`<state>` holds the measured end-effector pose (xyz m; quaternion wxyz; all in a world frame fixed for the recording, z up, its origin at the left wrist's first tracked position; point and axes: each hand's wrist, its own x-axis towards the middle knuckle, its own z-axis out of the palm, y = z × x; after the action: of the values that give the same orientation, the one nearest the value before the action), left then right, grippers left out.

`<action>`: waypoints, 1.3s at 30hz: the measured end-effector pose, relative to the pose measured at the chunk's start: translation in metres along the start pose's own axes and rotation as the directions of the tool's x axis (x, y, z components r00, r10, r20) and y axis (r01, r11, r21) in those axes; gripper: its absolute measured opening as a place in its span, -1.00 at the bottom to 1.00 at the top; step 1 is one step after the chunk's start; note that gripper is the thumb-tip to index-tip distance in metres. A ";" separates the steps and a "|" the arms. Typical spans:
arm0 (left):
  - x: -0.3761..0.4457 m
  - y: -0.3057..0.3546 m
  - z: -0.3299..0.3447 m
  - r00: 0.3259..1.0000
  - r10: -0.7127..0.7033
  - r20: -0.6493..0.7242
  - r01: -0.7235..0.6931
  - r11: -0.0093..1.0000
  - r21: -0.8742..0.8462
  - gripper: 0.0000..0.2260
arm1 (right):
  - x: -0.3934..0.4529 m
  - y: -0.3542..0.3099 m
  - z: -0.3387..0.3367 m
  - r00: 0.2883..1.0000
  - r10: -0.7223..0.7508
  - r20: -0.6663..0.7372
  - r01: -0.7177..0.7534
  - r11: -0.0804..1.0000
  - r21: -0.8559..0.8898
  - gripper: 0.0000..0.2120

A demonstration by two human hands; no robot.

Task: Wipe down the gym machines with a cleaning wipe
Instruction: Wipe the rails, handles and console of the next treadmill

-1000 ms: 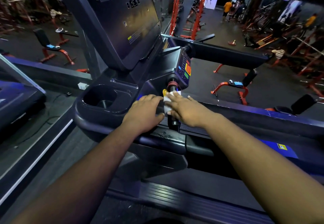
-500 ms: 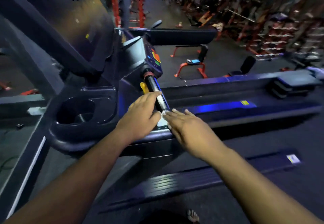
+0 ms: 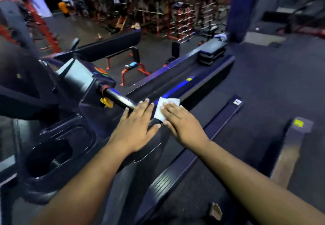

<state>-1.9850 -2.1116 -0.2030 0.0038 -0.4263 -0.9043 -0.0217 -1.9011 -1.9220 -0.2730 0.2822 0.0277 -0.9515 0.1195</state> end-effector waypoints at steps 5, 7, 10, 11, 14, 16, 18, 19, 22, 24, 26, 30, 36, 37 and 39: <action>0.014 0.002 -0.001 0.997 0.054 0.054 -0.056 0.998 0.038 -0.27 | -0.001 0.019 0.016 0.856 0.517 -0.010 -0.459 0.768 0.446 -0.34; 0.022 0.004 -0.001 0.994 0.093 0.054 -0.096 0.994 0.052 -0.27 | -0.002 -0.007 0.029 0.822 0.569 0.034 -0.475 0.651 0.592 -0.29; 0.028 0.005 0.003 0.993 0.115 0.031 -0.117 0.992 0.047 -0.27 | -0.015 -0.050 0.049 0.787 0.613 0.073 -0.442 0.475 0.761 -0.34; 0.030 0.005 0.004 0.993 0.120 0.025 -0.121 0.991 0.057 -0.26 | -0.017 -0.053 0.054 0.773 0.630 0.081 -0.433 0.429 0.792 -0.34; 0.030 0.004 0.004 0.992 0.114 0.049 -0.118 0.989 0.092 -0.23 | 0.001 -0.032 0.053 0.693 0.707 0.142 -0.483 0.309 0.819 -0.31; 0.034 0.006 0.003 0.992 0.110 0.065 -0.116 0.989 0.095 -0.23 | 0.019 -0.002 0.046 0.614 0.768 0.182 -0.538 0.238 0.809 -0.30; 0.037 0.009 0.001 0.991 0.117 0.060 -0.122 0.990 0.075 -0.22 | 0.028 0.016 0.041 0.579 0.797 0.174 -0.567 0.240 0.788 -0.28; 0.040 0.010 0.001 0.991 0.122 0.052 -0.125 0.990 0.067 -0.22 | 0.029 0.016 0.039 0.612 0.778 0.140 -0.561 0.303 0.770 -0.27; 0.046 0.013 0.002 0.991 0.126 0.049 -0.130 0.989 0.066 -0.20 | 0.007 -0.009 0.035 0.859 0.512 -0.006 -0.402 0.683 0.610 -0.26; 0.054 0.017 0.002 0.992 0.111 0.067 -0.115 0.991 0.063 -0.14 | 0.002 -0.004 0.031 0.952 0.303 -0.046 -0.256 0.869 0.424 -0.25; 0.064 0.021 0.002 0.992 0.097 0.084 -0.104 0.990 0.091 -0.13 | 0.016 0.034 0.022 0.967 0.243 -0.078 -0.220 0.949 0.226 -0.23; 0.091 0.038 0.001 0.990 0.097 0.102 -0.106 0.991 0.081 -0.12 | 0.049 0.155 -0.008 0.907 0.421 0.018 -0.421 0.907 0.023 -0.05; 0.131 0.064 0.004 0.987 0.114 0.111 -0.122 0.990 0.068 -0.13 | 0.039 0.178 -0.022 0.957 0.260 0.132 -0.271 0.960 0.077 0.09; 0.140 0.070 0.004 0.987 0.119 0.112 -0.127 0.990 0.068 -0.13 | 0.032 0.170 -0.019 0.976 0.170 0.139 -0.182 0.980 0.078 0.09; 0.156 0.081 0.005 0.985 0.129 0.118 -0.138 0.988 0.075 -0.13 | 0.025 0.175 -0.017 0.984 0.086 0.158 -0.094 0.994 0.047 0.07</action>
<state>-2.0221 -1.9395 -0.2007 -0.0280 -0.4861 -0.8725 0.0403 -1.9337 -1.7472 -0.2829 0.2006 0.0015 -0.9672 0.1556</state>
